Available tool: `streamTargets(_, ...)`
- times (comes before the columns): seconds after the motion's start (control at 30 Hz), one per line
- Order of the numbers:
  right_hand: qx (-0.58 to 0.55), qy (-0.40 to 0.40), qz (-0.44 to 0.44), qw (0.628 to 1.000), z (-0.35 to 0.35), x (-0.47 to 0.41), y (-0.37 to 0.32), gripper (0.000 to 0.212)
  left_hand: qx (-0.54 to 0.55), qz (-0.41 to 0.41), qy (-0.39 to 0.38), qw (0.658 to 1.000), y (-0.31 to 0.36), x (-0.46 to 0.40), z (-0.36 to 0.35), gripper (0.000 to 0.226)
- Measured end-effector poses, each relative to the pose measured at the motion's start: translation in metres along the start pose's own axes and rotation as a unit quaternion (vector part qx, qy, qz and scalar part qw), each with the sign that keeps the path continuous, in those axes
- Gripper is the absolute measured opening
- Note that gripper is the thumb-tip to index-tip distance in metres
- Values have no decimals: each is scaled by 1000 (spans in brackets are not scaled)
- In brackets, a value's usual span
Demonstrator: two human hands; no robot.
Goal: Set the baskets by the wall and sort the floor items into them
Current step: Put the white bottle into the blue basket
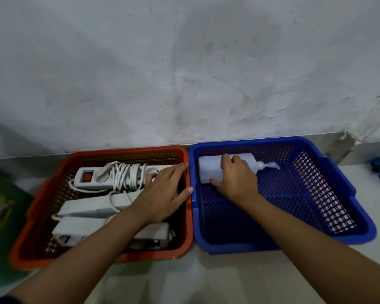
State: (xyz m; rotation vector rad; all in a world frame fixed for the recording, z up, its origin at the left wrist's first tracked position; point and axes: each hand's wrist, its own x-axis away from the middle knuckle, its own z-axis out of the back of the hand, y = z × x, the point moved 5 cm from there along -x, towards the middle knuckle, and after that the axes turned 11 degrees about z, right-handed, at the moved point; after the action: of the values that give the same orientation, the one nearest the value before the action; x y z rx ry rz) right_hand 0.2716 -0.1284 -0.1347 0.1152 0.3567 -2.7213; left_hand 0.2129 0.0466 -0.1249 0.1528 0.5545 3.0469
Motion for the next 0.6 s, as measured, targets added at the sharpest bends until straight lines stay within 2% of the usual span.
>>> streamTargets(0.07, -59, 59, 34, 996, 16, 14, -30, 35, -14, -28, 7, 999, 5, 15, 10, 58)
streamTargets(0.17, -127, 129, 101, 978, 41, 44, -85, 25, -74, -75, 48, 993, 5, 50, 28, 48)
streamTargets(0.23, -144, 145, 157, 966, 53, 70, -125, 23, -113, -94, 60, 987, -4, 81, 39, 41)
streamTargets(0.3, -159, 124, 224, 954, 54, 99, -161, 19, -150, -107, 45, 982, -18, 115, 45, 39)
streamTargets(0.37, -171, 73, 278, 942, 42, 130, -189, 22, -176, -103, 1, 979, -39, 151, 46, 46)
streamTargets(0.43, -153, -30, 310, 938, 20, 158, -208, 48, -180, -69, -84, 978, -60, 186, 41, 59)
streamTargets(0.53, -82, -251, 270, 926, -19, 186, -212, 87, -222, -23, -194, 955, -79, 220, 25, 79)
streamTargets(0.6, -68, -336, 230, 911, -34, 195, -210, 101, -211, 13, -221, 952, -83, 227, 21, 87)
